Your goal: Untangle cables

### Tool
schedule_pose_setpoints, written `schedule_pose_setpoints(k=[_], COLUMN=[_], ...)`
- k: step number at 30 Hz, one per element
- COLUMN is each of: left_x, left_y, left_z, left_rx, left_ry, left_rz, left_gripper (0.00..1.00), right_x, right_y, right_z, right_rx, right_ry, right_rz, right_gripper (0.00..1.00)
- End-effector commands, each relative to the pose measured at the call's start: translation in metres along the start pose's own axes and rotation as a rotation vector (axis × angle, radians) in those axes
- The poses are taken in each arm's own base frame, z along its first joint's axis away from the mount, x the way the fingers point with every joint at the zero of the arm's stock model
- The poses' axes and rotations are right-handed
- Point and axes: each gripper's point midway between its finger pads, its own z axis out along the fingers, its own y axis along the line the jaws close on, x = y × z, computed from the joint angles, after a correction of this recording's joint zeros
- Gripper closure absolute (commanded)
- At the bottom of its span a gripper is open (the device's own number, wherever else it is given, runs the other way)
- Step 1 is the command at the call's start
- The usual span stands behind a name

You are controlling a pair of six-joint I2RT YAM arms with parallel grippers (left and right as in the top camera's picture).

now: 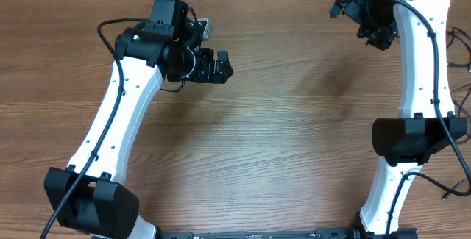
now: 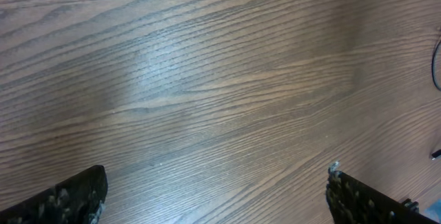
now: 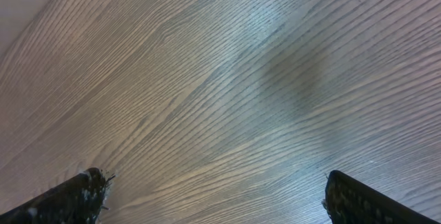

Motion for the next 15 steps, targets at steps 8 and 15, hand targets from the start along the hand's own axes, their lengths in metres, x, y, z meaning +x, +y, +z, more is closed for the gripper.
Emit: schedule_pose_setpoints(k=[8, 15], left_x=[-0.003, -0.005], left_y=[-0.001, -0.008], left_z=[0.001, -0.018], left_rx=[-0.005, 0.004], left_ry=[-0.005, -0.052], left_rz=[0.009, 0.027], left_gripper=[0.00, 0.00], right_x=[-0.001, -0.001], right_y=[0.001, 0.001], right_z=[-0.005, -0.005], right_rx=[-0.012, -0.012], right_ry=[-0.013, -0.013], right_rz=[-0.008, -0.008], right_gripper=[0.00, 0.00])
